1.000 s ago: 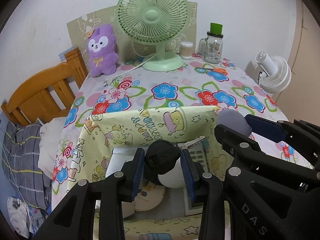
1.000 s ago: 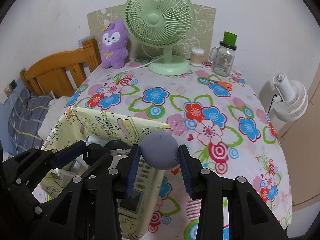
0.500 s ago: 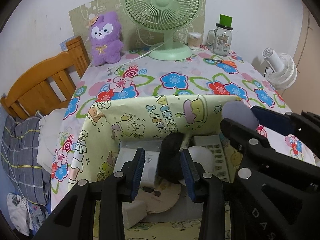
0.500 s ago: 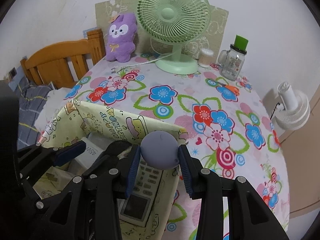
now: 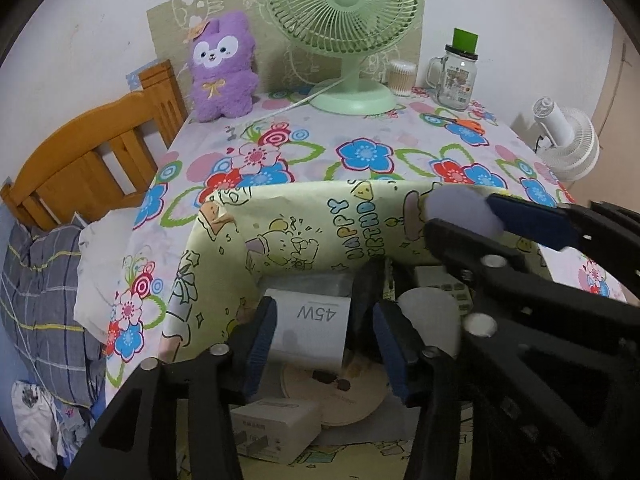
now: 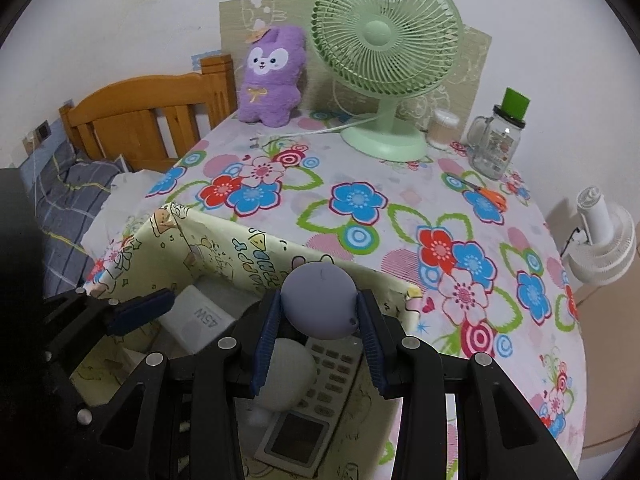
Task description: Organize rigid objects
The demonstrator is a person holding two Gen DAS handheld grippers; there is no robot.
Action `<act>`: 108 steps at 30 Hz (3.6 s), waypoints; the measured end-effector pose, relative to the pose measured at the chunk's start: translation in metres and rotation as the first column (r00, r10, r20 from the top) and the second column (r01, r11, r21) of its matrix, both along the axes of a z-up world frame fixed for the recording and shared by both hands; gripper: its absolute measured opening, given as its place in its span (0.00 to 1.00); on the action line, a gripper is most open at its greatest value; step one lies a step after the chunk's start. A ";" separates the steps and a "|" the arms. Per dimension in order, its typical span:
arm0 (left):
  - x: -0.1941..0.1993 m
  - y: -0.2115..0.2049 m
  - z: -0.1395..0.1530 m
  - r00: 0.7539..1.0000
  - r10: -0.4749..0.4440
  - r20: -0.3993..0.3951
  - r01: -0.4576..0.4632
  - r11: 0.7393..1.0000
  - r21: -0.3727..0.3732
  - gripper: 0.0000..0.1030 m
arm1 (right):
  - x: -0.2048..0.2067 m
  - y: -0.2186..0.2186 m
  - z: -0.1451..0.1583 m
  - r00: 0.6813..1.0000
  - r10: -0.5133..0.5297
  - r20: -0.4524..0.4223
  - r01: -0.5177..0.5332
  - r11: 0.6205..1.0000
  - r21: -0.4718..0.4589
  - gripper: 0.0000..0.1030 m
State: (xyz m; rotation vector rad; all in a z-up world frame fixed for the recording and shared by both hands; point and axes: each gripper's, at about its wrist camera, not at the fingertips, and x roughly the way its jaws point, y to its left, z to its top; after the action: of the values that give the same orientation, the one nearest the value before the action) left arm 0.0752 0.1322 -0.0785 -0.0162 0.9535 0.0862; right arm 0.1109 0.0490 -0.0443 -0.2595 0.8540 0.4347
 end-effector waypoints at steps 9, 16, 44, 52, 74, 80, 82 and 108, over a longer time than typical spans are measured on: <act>-0.002 0.003 0.000 1.000 0.010 0.012 -0.010 1.000 0.025 0.73 | 0.008 0.011 -0.011 0.994 0.091 -0.059 -0.089 0.995 0.040 0.41; -0.001 0.005 -0.001 1.000 0.013 0.011 -0.013 1.000 0.013 0.77 | 0.011 0.014 -0.015 0.990 0.114 -0.086 -0.109 0.992 0.065 0.44; -0.018 -0.038 0.019 0.998 -0.039 0.056 0.037 0.999 0.034 0.89 | -0.020 -0.037 0.012 1.000 -0.020 0.022 0.020 1.000 0.020 0.77; -0.020 -0.051 0.024 0.996 -0.044 0.073 0.042 0.999 0.029 0.91 | -0.027 -0.060 0.017 0.995 -0.087 0.039 0.086 0.996 0.035 0.77; -0.029 -0.097 0.042 0.989 -0.079 0.127 0.078 0.997 0.019 0.96 | -0.046 -0.141 0.032 0.966 -0.254 0.053 0.247 0.963 0.106 0.82; -0.033 -0.109 0.050 0.985 -0.080 0.153 0.076 0.997 0.029 0.99 | -0.052 -0.166 0.037 0.953 -0.297 0.063 0.288 0.950 0.119 0.83; -0.036 -0.113 0.053 0.984 -0.075 0.161 0.071 0.997 0.031 1.00 | -0.054 -0.174 0.039 0.947 -0.314 0.064 0.305 0.944 0.126 0.83; -0.066 -0.130 0.095 0.962 -0.080 0.263 0.074 0.997 0.033 1.00 | -0.095 -0.229 0.081 0.895 -0.408 0.183 0.374 0.907 0.194 0.92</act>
State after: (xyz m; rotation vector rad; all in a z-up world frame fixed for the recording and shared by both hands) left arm 0.0089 0.0017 0.0168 0.0300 0.6855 0.0219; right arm 0.0160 -0.1801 0.0371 0.0127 0.6295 0.0877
